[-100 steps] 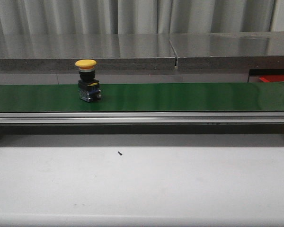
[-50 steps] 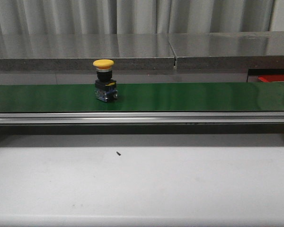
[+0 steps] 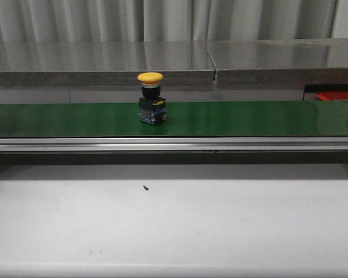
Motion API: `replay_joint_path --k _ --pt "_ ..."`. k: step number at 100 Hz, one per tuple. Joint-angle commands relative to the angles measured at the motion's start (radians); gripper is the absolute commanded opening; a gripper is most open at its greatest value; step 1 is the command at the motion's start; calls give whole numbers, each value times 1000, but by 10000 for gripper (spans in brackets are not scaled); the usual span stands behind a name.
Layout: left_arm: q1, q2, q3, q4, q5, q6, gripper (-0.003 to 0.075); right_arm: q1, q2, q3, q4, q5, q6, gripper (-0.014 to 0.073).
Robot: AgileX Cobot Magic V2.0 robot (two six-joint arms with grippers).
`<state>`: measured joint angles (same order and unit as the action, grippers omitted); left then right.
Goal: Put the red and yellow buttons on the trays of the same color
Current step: 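Grasp the red button with the left gripper and set it on the belt, then move the right gripper over the yellow button at the belt's end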
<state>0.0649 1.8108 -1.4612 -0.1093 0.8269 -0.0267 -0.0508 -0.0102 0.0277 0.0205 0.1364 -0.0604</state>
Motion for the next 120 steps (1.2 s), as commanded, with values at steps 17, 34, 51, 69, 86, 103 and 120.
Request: replay_joint_path --k 17,34,51,69,86,103,120 --pt "-7 -71 -63 -38 -29 7 680 -2 -17 -1 -6 -85 1 -99" --pt "-14 -137 -70 -38 -33 12 657 -2 -17 -1 -6 -85 1 -99" --pt "-69 -283 10 -38 -161 38 638 -2 -17 -1 -6 -85 1 -99" --pt "-192 -535 253 -38 -328 38 638 -2 -17 -1 -6 -91 1 -99" --pt "-275 -788 514 -40 -465 36 638 -2 -17 -1 -6 -94 1 -99" --pt "-281 -1022 745 -38 -540 35 605 -2 -17 -1 -6 -94 1 -99" --pt "-279 -1201 938 -38 -604 35 439 -2 -17 -1 -6 -149 1 -99"
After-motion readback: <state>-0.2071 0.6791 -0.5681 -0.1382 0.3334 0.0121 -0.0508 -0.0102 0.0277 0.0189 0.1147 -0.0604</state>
